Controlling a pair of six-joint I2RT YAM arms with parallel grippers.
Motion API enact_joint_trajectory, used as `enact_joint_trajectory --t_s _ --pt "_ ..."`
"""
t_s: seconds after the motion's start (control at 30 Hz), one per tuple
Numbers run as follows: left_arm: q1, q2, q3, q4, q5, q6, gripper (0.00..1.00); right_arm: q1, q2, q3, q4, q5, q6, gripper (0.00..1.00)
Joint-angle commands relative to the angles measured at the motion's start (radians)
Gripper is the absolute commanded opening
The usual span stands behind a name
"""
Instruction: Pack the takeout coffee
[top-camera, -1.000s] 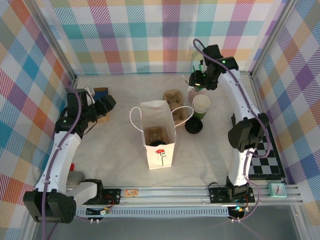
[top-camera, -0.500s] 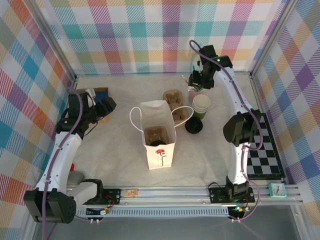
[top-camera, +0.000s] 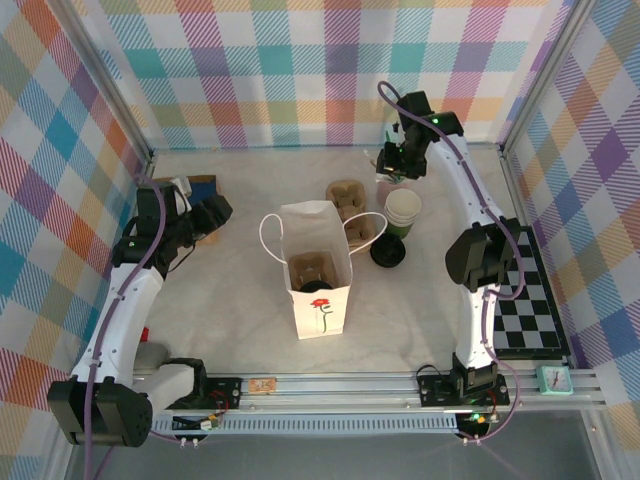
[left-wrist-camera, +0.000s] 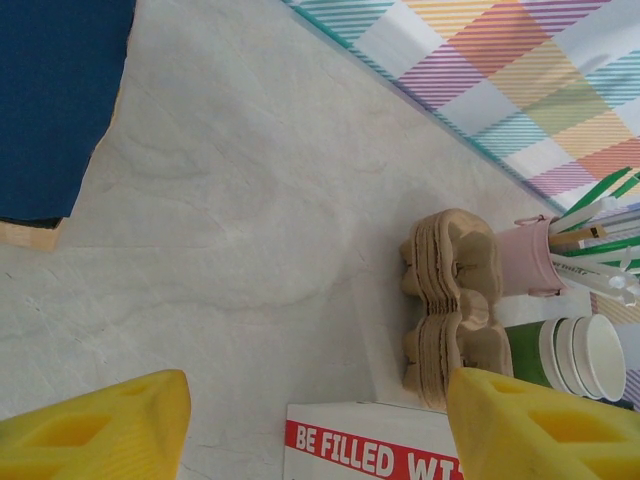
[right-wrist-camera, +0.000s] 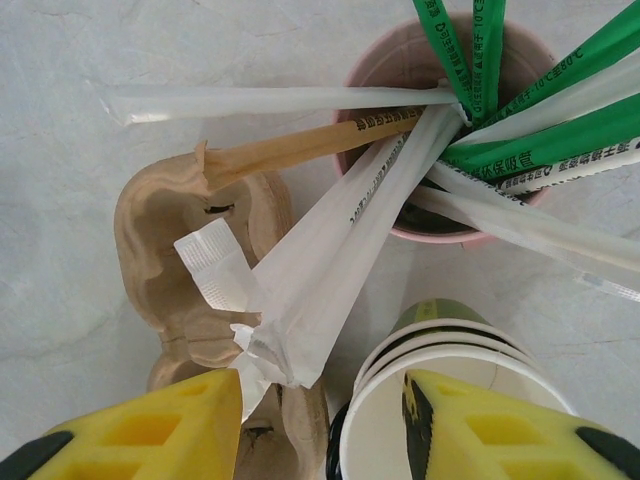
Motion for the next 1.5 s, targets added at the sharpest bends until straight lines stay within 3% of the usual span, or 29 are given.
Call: enact_joint_trajectory --t_s 0.0,0.6,0.83,1.03,1.47 --pt "0.015 0.004 -0.01 0.008 -0.009 0.018 0.68 0.001 0.028 0.026 -0.01 -0.016 0.009 0.48" --pt "0.025 -0.001 -0.008 0.012 -0.005 0.018 0.64 0.001 0.028 0.039 -0.023 0.027 0.01 0.31" --pt "0.027 -0.003 -0.001 0.007 -0.008 0.02 0.63 0.001 0.002 0.022 -0.033 0.059 0.005 0.31" --pt "0.027 -0.007 0.001 0.004 -0.012 0.02 0.63 0.001 -0.039 -0.026 -0.023 0.073 -0.005 0.36" --pt "0.027 -0.016 -0.002 -0.002 -0.015 0.026 0.63 0.001 -0.087 -0.102 -0.003 0.078 -0.009 0.35"
